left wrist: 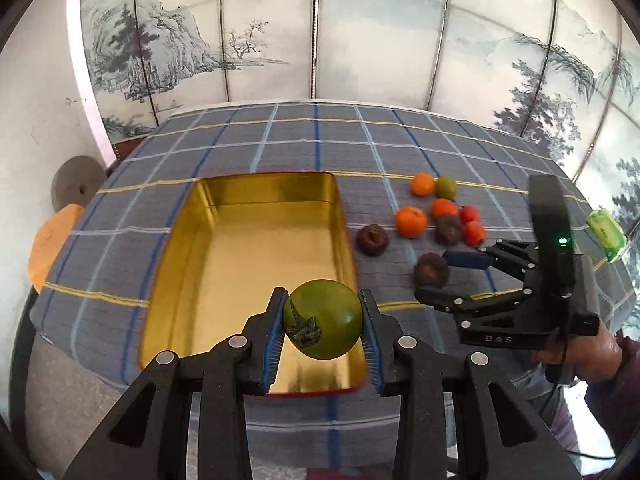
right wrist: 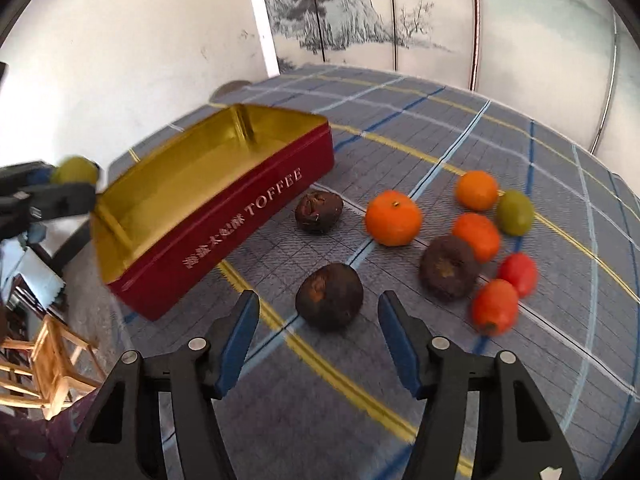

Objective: Organize fruits
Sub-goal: 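Carry the green lime in the left gripper over the gold tray and release it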

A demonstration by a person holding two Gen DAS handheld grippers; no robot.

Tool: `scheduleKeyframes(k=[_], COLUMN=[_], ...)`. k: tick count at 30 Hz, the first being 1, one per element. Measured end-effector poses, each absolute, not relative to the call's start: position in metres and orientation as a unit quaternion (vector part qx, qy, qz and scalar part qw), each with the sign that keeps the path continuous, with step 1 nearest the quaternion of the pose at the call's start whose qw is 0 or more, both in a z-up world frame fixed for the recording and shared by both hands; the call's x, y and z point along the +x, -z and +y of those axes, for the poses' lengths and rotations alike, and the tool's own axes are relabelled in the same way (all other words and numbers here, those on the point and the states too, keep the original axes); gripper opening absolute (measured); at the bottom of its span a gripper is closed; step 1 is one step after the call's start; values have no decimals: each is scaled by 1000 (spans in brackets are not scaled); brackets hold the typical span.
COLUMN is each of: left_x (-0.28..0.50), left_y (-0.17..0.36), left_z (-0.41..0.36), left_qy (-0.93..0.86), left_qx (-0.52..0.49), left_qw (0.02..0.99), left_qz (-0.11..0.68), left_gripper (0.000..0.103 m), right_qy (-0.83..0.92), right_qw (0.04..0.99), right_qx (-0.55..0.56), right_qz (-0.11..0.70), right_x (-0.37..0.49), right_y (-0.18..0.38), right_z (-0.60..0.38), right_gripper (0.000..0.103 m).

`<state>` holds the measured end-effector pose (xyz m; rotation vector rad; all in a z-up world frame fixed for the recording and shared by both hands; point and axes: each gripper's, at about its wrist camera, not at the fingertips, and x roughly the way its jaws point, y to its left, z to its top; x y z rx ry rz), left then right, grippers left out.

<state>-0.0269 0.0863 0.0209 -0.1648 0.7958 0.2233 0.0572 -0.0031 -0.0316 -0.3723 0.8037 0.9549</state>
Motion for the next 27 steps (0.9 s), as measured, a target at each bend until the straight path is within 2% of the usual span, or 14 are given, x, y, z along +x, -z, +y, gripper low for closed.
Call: scheduleKeyframes(k=[1, 2, 3, 19, 27], left_x=[-25, -22, -19, 65, 96], left_y=[-22, -22, -22, 12, 14], left_z=[89, 94, 100, 169, 191], left_qy=[-109, -114, -114, -182, -206], left_qx=[-74, -68, -69, 6, 3], left_qw=[916, 916, 918, 882, 861], left_qz=[379, 379, 374, 436, 464], left_gripper=[36, 36, 36, 37, 37], right_qy=[-440, -438, -437, -427, -427], right_qw=[793, 790, 788, 812, 812], right_qx=[-174, -169, -164, -162, -159], right_qz=[383, 395, 400, 363, 364], right_x=[60, 64, 65, 56, 57], right_y=[36, 40, 43, 47, 47], right_z=[2, 5, 5, -2, -2], right_gripper=[53, 38, 33, 33, 33])
